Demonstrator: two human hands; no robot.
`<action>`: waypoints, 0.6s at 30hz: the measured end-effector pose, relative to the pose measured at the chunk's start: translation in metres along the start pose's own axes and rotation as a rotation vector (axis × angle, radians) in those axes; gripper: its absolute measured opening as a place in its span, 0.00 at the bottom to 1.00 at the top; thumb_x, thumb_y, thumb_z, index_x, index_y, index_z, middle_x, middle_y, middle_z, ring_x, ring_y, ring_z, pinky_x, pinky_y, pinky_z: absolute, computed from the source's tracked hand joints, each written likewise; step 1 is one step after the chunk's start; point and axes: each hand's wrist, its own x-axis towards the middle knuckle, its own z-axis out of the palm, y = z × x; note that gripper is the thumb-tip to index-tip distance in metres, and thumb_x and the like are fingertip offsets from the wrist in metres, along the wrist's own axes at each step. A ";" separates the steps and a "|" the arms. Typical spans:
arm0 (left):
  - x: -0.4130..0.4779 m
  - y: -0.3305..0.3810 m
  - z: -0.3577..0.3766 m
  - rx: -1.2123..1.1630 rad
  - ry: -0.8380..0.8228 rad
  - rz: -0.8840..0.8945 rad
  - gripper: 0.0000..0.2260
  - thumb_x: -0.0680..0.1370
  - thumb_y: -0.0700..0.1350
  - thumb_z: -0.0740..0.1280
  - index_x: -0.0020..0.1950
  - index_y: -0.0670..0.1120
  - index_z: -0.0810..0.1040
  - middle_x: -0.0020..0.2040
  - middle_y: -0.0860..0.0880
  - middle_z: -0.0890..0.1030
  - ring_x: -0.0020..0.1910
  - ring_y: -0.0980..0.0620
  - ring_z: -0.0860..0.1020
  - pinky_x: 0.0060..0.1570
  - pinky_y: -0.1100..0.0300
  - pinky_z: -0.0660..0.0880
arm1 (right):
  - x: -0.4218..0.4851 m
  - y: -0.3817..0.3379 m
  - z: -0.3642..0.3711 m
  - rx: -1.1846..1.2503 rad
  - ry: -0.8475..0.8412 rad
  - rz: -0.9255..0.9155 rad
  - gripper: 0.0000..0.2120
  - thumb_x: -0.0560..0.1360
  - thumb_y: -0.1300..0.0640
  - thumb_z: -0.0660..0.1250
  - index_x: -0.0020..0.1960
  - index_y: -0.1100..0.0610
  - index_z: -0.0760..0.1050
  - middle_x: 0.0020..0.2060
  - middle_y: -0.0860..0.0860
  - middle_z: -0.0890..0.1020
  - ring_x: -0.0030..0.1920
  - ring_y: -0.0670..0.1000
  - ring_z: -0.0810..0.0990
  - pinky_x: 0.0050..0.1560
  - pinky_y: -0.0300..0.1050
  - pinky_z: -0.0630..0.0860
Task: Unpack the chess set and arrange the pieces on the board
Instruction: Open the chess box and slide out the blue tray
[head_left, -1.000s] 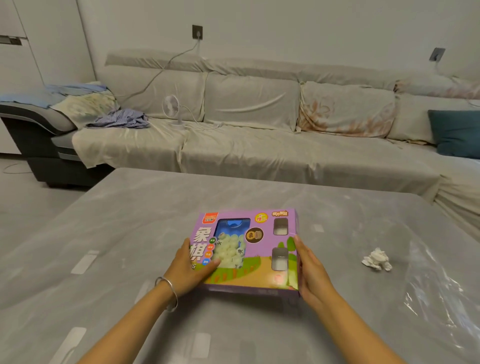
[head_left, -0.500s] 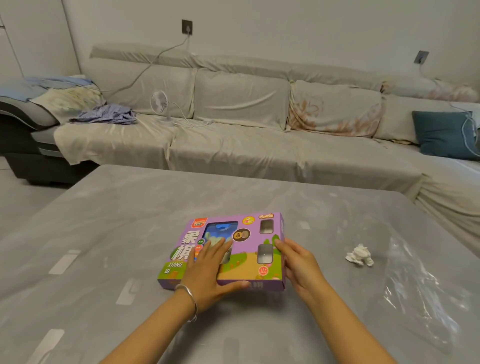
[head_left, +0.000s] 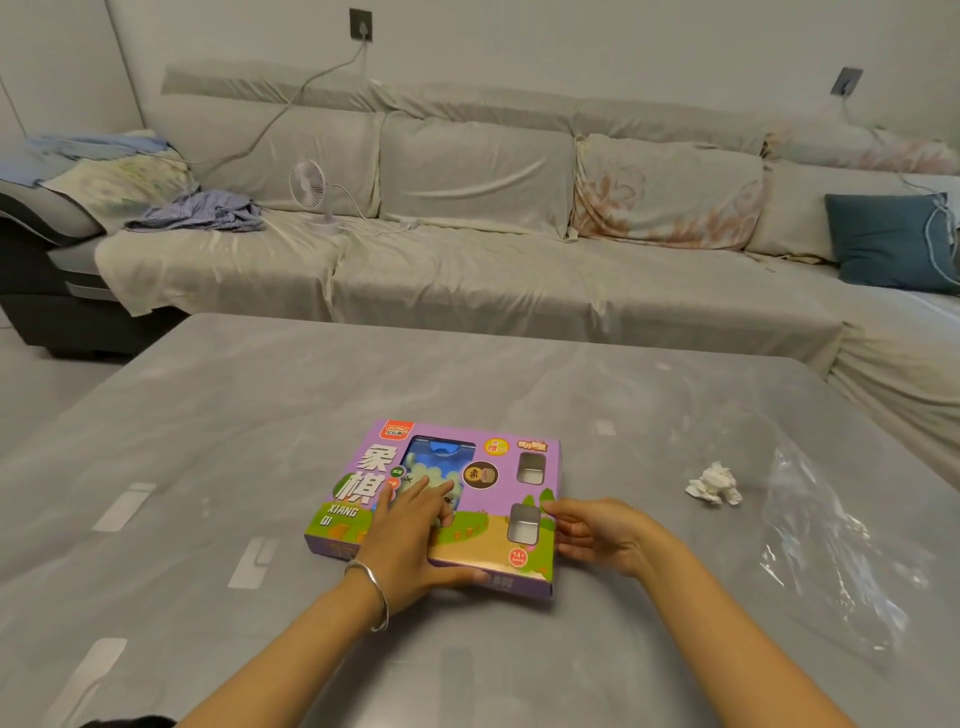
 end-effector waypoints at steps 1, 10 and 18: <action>0.000 0.000 0.000 -0.005 -0.014 -0.003 0.35 0.55 0.81 0.53 0.51 0.57 0.65 0.73 0.57 0.62 0.75 0.52 0.54 0.72 0.51 0.40 | 0.000 -0.001 0.000 0.000 -0.013 0.020 0.15 0.70 0.61 0.72 0.55 0.64 0.75 0.45 0.58 0.81 0.46 0.54 0.79 0.47 0.46 0.78; -0.003 -0.011 -0.006 0.014 -0.015 0.032 0.49 0.54 0.82 0.53 0.63 0.50 0.70 0.73 0.59 0.61 0.75 0.54 0.53 0.71 0.53 0.38 | -0.003 0.001 0.000 -0.065 -0.094 0.097 0.15 0.69 0.58 0.74 0.53 0.61 0.77 0.42 0.56 0.82 0.42 0.52 0.81 0.38 0.45 0.81; -0.005 -0.014 -0.005 0.027 0.002 0.026 0.45 0.54 0.82 0.52 0.59 0.53 0.70 0.72 0.59 0.62 0.75 0.53 0.54 0.72 0.53 0.40 | -0.001 0.008 0.007 -0.135 0.014 -0.048 0.14 0.69 0.58 0.74 0.51 0.62 0.77 0.38 0.55 0.83 0.38 0.51 0.82 0.41 0.45 0.80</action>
